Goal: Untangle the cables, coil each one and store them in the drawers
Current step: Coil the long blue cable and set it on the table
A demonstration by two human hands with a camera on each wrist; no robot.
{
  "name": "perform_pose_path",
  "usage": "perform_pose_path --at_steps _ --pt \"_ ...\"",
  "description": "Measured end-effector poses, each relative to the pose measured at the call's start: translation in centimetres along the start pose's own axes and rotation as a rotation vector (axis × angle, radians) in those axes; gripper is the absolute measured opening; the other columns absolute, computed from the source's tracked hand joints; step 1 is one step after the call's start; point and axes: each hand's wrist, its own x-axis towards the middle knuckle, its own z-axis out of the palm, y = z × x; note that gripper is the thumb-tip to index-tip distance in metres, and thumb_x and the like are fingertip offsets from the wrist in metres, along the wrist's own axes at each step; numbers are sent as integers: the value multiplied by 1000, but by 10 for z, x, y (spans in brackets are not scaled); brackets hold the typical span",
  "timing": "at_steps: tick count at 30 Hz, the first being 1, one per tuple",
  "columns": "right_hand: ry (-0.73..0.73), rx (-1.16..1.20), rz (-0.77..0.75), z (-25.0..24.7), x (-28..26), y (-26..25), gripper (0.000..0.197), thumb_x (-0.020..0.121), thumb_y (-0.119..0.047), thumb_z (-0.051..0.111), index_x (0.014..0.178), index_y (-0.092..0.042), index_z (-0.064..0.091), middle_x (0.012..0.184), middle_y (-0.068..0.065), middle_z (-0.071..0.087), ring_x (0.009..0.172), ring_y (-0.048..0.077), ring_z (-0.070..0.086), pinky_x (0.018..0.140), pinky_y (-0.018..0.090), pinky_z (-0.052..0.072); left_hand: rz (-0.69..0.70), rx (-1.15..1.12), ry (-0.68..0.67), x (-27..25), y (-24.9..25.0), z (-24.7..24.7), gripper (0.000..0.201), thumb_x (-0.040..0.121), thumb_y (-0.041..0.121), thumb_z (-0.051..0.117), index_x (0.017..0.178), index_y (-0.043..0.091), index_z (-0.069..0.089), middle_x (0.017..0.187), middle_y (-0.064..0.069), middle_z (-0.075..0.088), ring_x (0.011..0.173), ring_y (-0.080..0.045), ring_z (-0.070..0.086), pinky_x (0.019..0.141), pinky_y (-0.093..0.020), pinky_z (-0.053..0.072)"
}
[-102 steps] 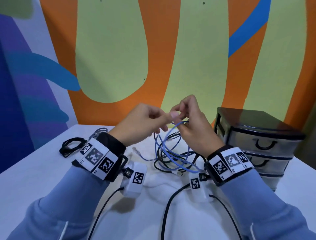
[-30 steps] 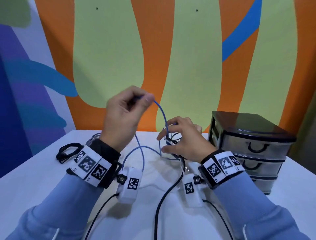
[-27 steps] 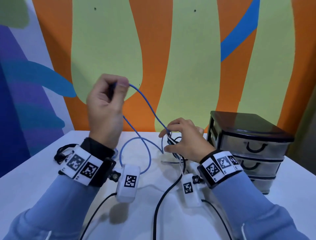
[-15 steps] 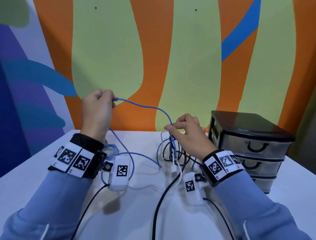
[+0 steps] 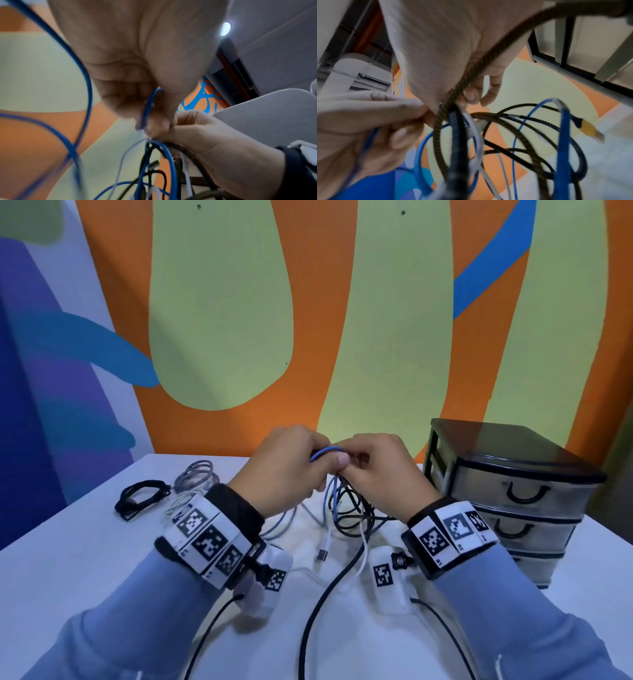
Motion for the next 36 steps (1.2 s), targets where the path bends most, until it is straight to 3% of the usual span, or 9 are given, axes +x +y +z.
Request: perform_pose_path --at_steps 3,5,9,14,20,25,28,32,36 --pt "-13 138 32 2 1 0 15 90 -13 69 94 -26 76 68 9 58 60 18 45 58 33 40 121 -29 86 1 -1 4 38 105 42 61 74 21 68 57 1 55 57 -17 49 56 -38 37" --pt "-48 100 80 5 0 3 12 83 -14 74 90 -23 69 70 2 56 62 15 48 62 35 45 205 -153 142 -3 4 4 34 107 35 60 82 16 72 59 5 49 58 -14 42 56 -27 31" --pt "-156 23 203 8 -2 12 27 76 -21 86 97 -36 74 93 -10 62 83 15 61 78 39 55 315 -418 340 -9 24 -5 29 108 24 58 89 6 69 63 6 46 60 -12 40 58 -24 33" --pt "-174 -14 323 3 -3 16 45 72 -42 91 113 -42 71 115 -12 57 102 12 61 93 42 55 237 -796 720 -6 27 -29 30 112 23 52 85 12 61 61 -15 34 53 -25 25 47 -27 21" --pt "-93 -49 312 0 -3 10 52 77 -49 86 126 -45 66 118 -8 55 103 13 60 92 40 54 148 -896 925 -4 13 -37 34 113 30 50 85 13 57 64 -6 40 52 -26 24 45 -31 21" --pt "112 236 270 -4 -5 5 31 74 -34 94 91 -23 70 73 -21 58 64 -3 52 56 10 37 -114 -404 769 5 -21 -40 24 100 33 60 84 21 73 69 0 63 59 -27 55 58 -47 50" --pt "90 149 234 -2 -4 8 20 78 -23 92 78 -18 72 70 -23 59 69 -16 55 59 5 37 -236 -224 603 6 -29 -35 30 88 12 58 101 33 75 93 4 73 84 -18 69 82 -47 58" --pt "-11 -50 206 -1 -3 5 18 74 -25 93 79 -25 76 93 -5 57 71 0 59 62 12 44 149 -20 329 -1 -6 -22 75 77 13 56 146 43 57 151 2 44 144 -18 40 119 -52 36" --pt "-130 -12 230 10 2 4 36 68 -12 93 78 -23 60 93 9 64 74 19 64 67 37 55 323 119 119 -5 16 -3 60 92 30 62 149 48 52 162 7 37 151 -13 32 127 -57 19"
